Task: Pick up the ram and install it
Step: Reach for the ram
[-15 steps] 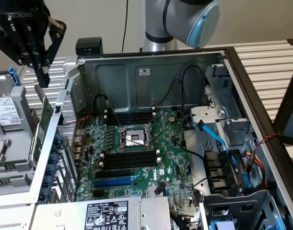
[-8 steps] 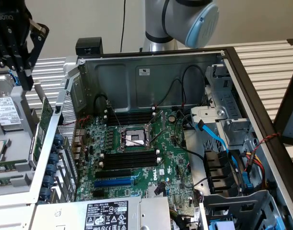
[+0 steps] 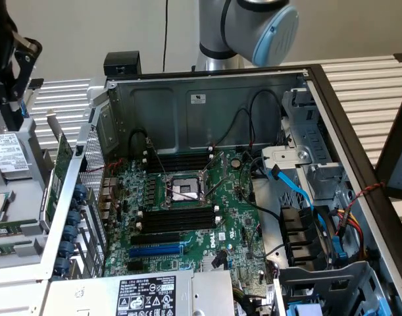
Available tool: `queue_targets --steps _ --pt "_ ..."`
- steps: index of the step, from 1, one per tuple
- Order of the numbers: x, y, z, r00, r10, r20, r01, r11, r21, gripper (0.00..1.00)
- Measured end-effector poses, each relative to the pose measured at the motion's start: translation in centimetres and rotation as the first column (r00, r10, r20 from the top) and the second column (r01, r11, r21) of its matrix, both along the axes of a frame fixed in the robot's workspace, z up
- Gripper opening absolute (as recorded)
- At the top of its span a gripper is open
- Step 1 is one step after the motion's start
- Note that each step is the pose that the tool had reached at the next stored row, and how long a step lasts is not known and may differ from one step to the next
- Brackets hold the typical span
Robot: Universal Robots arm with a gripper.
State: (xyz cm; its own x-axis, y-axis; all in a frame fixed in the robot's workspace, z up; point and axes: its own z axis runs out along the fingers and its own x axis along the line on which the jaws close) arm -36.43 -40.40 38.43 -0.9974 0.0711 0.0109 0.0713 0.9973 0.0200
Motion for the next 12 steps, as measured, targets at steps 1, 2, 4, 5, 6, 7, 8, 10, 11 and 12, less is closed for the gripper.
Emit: queue_targets --steps 1,2,4,5,6,7,8,10,11,12 --pt "-0.4 -0.01 -0.07 1.0 0.0 -0.0001 0.0 1.0 0.0014 0.11" --pt "-0.9 -0.02 -0.16 1.0 0.0 0.0 0.0 1.0 0.0026 0.11" --pt "-1.8 -0.03 -0.33 1.0 0.0 0.0001 0.0 1.0 0.004 0.11" --pt "-2.2 -0.03 -0.4 1.0 0.0 0.0 0.0 1.0 0.0043 0.11" --pt "-2.7 -0.04 -0.48 1.0 0.0 0.0001 0.0 1.0 0.0046 0.11" --pt "-3.1 -0.04 -0.54 1.0 0.0 0.0001 0.0 1.0 0.0048 0.11" --pt "-3.6 -0.04 -0.6 1.0 0.0 0.0 0.0 1.0 0.0048 0.11" --pt "-4.5 -0.04 -0.74 1.0 0.0 0.0003 0.0 1.0 0.0049 0.11" --pt "-5.0 -0.04 -0.83 1.0 0.0 0.0006 0.0 1.0 0.005 0.11" --pt "-5.4 -0.05 -0.9 1.0 0.0 0.0014 0.0 1.0 0.005 0.11"
